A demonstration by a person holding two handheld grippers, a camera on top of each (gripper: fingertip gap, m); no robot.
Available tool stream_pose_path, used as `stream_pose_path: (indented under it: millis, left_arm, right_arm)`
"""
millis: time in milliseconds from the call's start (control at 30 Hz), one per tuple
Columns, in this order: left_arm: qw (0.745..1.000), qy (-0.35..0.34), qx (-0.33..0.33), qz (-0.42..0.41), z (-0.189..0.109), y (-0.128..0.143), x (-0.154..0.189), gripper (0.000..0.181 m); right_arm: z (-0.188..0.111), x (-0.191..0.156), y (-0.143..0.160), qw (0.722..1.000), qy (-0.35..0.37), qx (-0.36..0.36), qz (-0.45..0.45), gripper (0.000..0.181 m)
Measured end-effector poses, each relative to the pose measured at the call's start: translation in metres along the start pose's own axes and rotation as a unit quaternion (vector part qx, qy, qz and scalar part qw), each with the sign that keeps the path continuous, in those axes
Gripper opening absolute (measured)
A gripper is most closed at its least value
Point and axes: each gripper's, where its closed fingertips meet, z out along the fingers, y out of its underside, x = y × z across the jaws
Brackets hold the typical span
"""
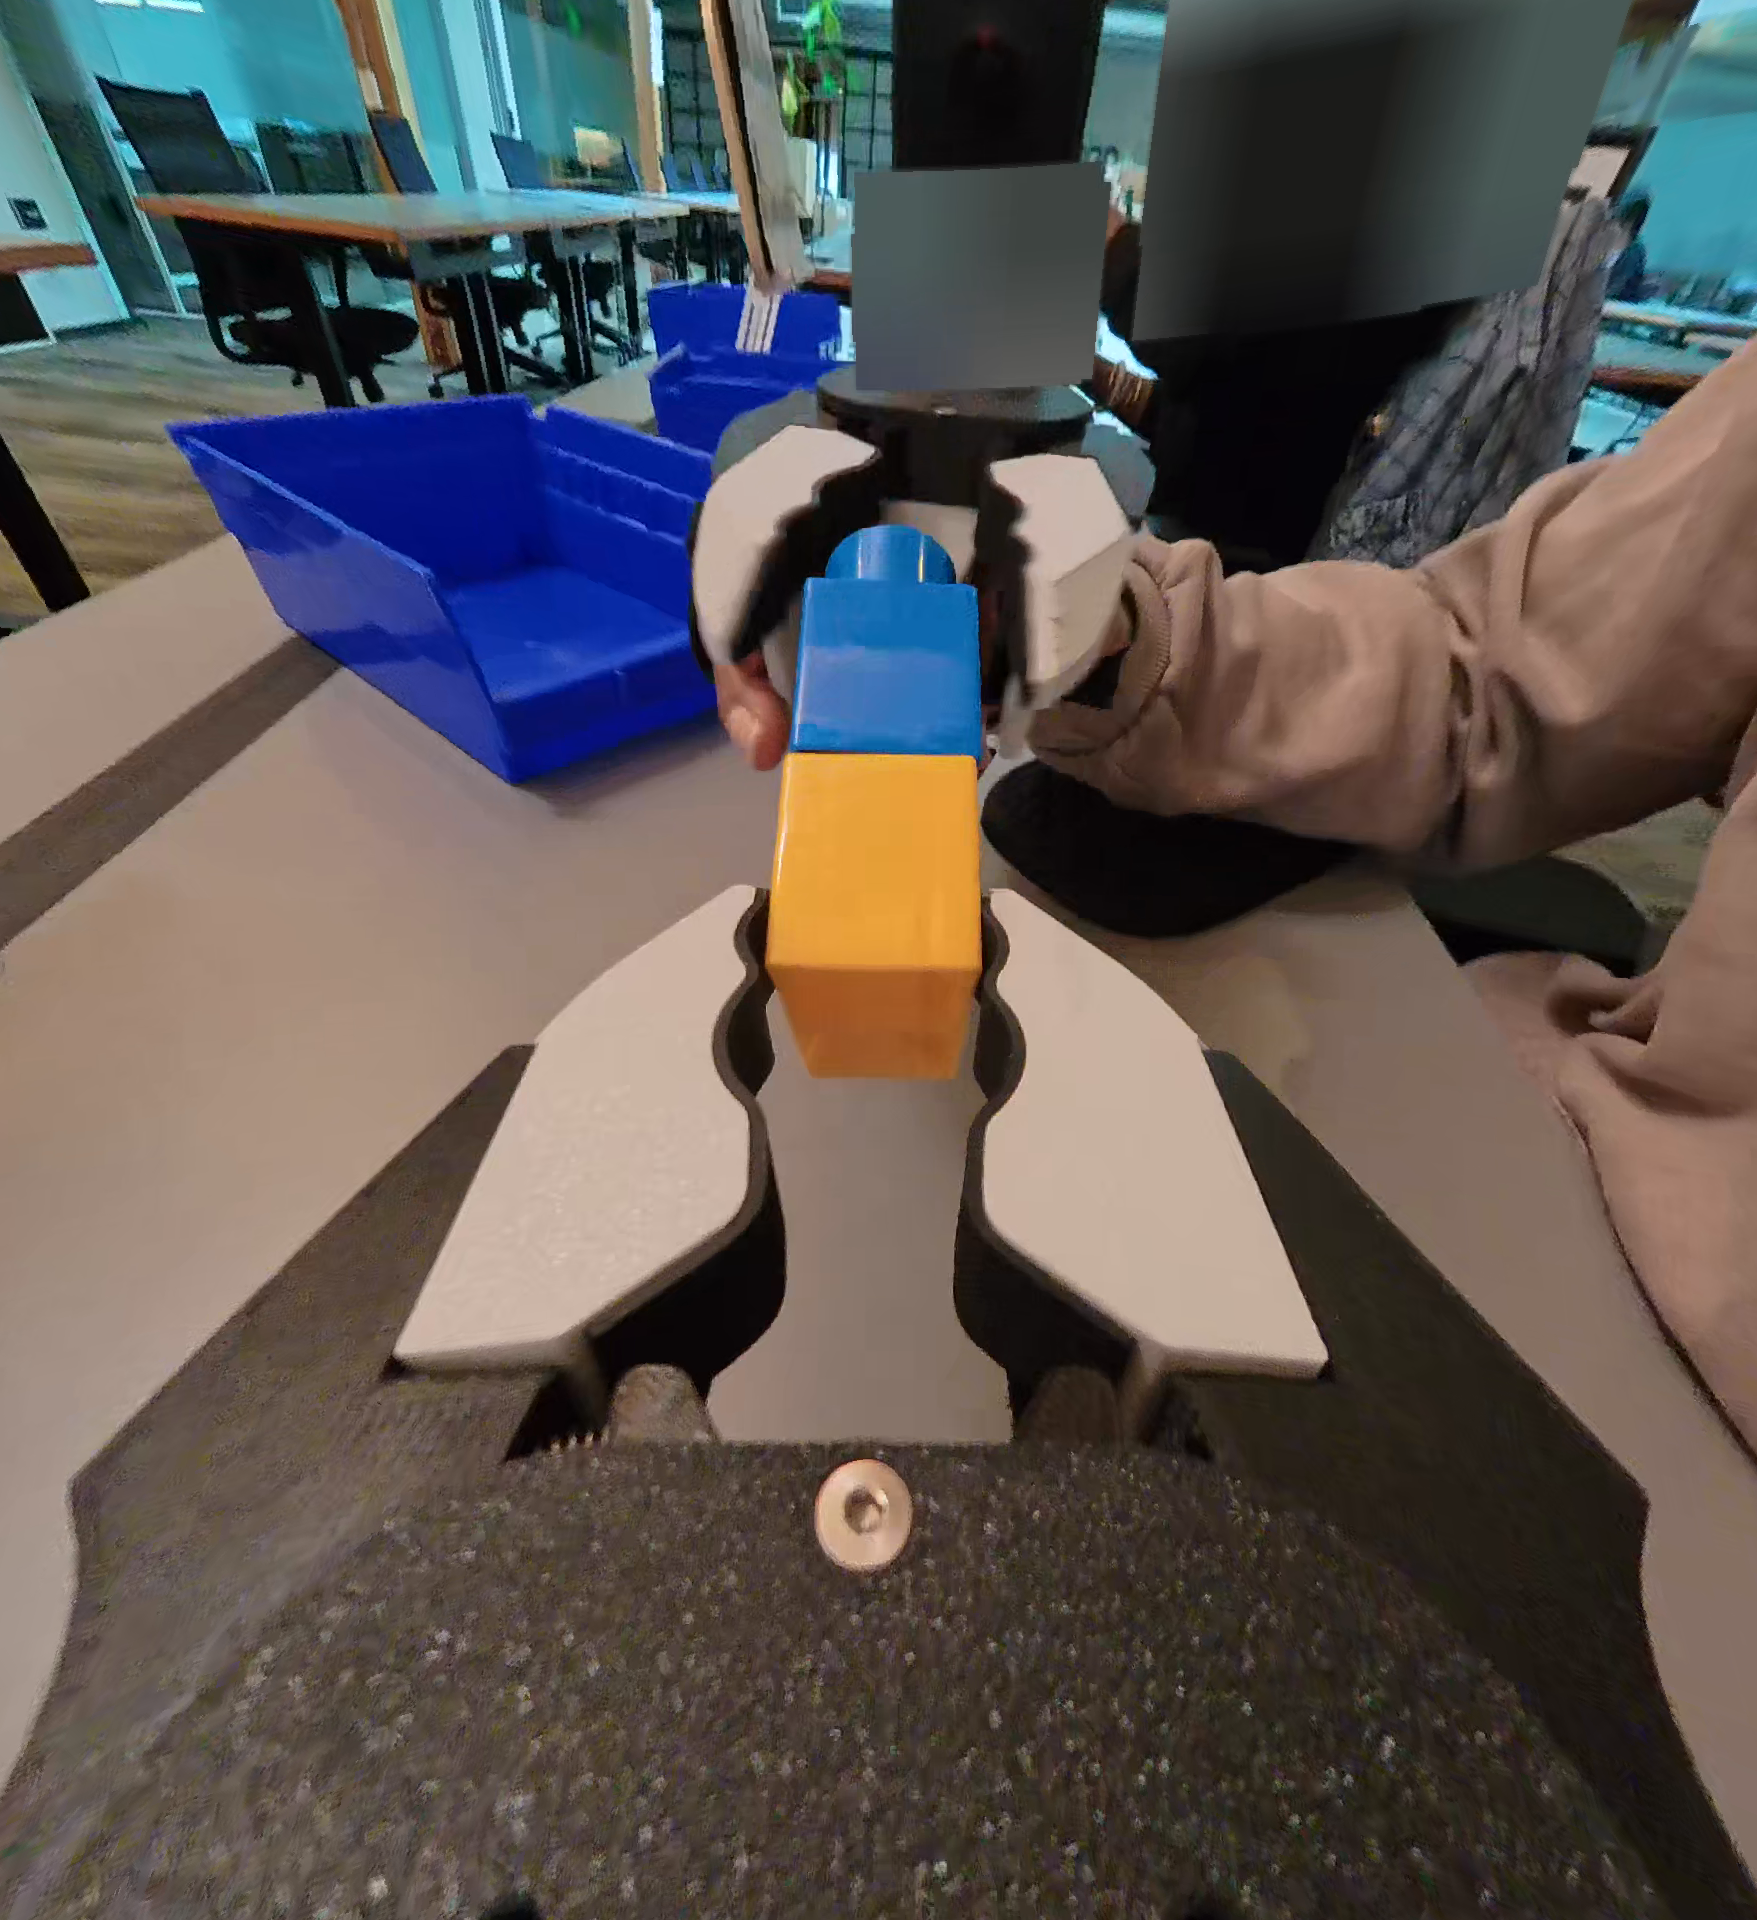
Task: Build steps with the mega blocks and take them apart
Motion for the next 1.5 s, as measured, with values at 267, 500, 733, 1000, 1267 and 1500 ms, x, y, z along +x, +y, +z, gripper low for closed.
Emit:
stream_pose_path:
  millis: [267, 500, 733, 1000, 1267, 1500]
  left_arm:
    - [1.000, -0.008, 0.015, -0.011, -0.014, -0.002, -0.009, 0.036]
    - [0.998, -0.049, 0.034, -0.012, -0.026, -0.008, -0.026, 0.036]
    - [0.998, -0.056, 0.035, -0.010, -0.024, -0.006, -0.027, 0.036]
    - [0.998, -0.061, 0.032, -0.011, -0.022, -0.002, -0.029, 0.037]
    - [0.997, -0.059, 0.043, -0.012, -0.024, -0.005, -0.029, 0.036]
    - [0.997, -0.059, 0.054, -0.019, -0.024, -0.006, -0.030, 0.036]
  right_arm:
    - [-0.027, 0.010, -0.023, 1.000, 0.013, 0.020, 0.005, 0.034]
    - [-0.142, 0.103, -0.051, 0.953, 0.277, -0.102, -0.071, 0.035]
    - [-0.206, 0.198, 0.063, 0.863, 0.298, -0.404, 0.052, 0.035]
    - [-0.205, 0.219, 0.146, 0.802, 0.262, -0.518, 0.136, 0.035]
    - [-0.209, 0.225, 0.149, 0.792, 0.275, -0.526, 0.146, 0.047]
    - [-0.171, 0.198, 0.059, 0.875, 0.297, -0.382, 0.006, 0.059]
